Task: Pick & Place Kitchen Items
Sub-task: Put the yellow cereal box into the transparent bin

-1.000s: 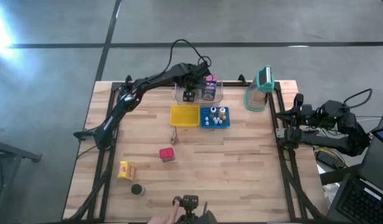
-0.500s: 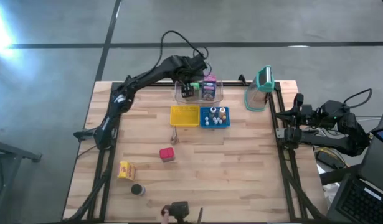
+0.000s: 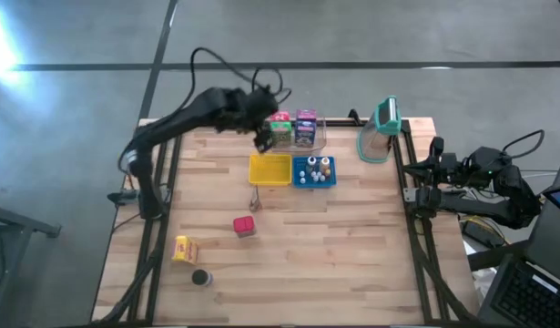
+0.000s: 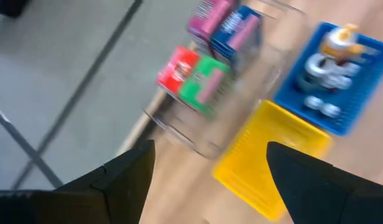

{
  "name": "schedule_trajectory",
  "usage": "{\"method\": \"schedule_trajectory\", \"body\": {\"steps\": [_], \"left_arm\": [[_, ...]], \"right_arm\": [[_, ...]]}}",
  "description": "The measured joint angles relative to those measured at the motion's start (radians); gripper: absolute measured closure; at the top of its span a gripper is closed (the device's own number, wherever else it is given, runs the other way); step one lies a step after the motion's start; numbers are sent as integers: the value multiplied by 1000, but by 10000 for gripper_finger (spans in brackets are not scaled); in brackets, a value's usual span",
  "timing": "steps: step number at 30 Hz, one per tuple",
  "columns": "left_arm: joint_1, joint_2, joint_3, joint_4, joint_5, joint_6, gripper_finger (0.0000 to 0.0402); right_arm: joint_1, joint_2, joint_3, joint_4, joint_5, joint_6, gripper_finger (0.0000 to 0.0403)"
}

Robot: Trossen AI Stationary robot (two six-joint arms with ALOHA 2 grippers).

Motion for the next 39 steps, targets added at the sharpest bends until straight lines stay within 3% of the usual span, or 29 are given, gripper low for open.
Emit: {"method": "schedule_trajectory", "body": {"steps": [15,18,32,39], "left_arm": [[-384,-365,-475,-132,-5,-817,90],[-463,-409,-535,-141,46,-992,90],[-803,-419,-614,-208,99,-1549,90],[-878,-420,-659,-208,186,-1730,90]], "right_arm": [[0,0,0,0,0,0,394],[0,0,0,0,0,0,394],[0,0,0,0,0,0,394],[0,0,0,0,0,0,394]]}}
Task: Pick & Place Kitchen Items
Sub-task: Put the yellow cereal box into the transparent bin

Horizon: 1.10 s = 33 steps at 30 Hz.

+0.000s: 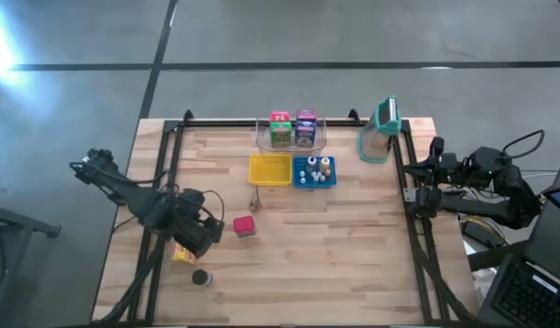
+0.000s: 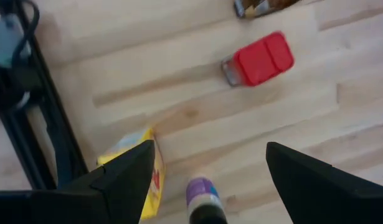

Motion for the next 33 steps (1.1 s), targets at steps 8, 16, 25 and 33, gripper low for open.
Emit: {"method": "schedule_trajectory", "body": {"steps": [8,16,25,33], "left_arm": [[-46,-1,0,1,67,-120,90],[-105,2,-14,1,116,-290,90],[-127,2,-110,1,265,-338,90],[-126,1,-158,20,275,-346,90]], "right_arm": [[0,0,0,0,0,0,394],[0,0,0,0,0,0,394],[0,0,0,0,0,0,394],[0,0,0,0,0,0,394]]}}
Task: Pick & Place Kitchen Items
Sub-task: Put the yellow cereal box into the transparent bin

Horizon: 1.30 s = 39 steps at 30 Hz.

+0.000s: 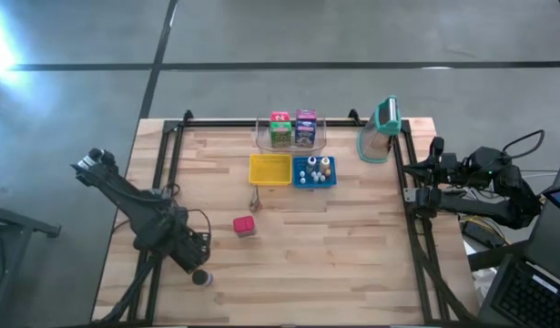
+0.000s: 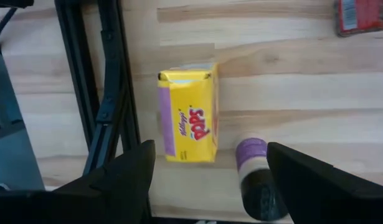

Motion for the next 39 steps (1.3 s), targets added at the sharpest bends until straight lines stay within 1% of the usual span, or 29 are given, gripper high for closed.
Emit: {"method": "schedule_trajectory", "body": {"steps": [5,12,20,23,27,34,39], "left_arm": [[-3,-10,-53,32,6,-4,90],[-21,-59,-136,91,6,-34,105],[-34,-124,-271,253,4,-62,104],[-35,-137,-306,264,20,-58,106],[-36,-161,-329,262,41,-58,104],[-35,-174,-328,261,14,-58,107],[-35,-174,-326,267,13,-59,104]], "right_arm": [[0,0,0,0,0,0,394],[0,0,0,0,0,0,394],[0,0,0,0,0,0,394],[0,0,0,0,0,0,394],[0,0,0,0,0,0,394],[0,0,0,0,0,0,394],[0,0,0,0,0,0,394]]}}
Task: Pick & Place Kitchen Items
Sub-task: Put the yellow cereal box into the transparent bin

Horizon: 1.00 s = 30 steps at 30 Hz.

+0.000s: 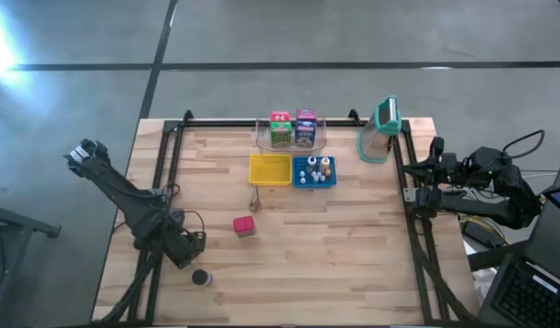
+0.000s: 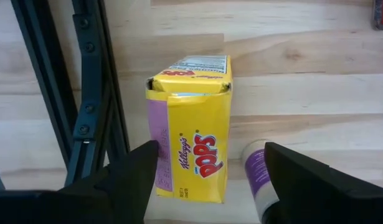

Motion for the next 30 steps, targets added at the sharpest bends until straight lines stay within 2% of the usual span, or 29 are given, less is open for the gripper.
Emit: {"method": "schedule_trajectory", "body": {"steps": [13,27,30], "left_arm": [[0,-3,48,-28,-5,-2,108],[-3,1,-11,-4,11,-1,108],[-3,1,-30,32,-35,-2,108]], "right_arm": [[0,0,0,0,0,0,394],[0,0,0,0,0,0,394],[0,0,0,0,0,0,394]]}}
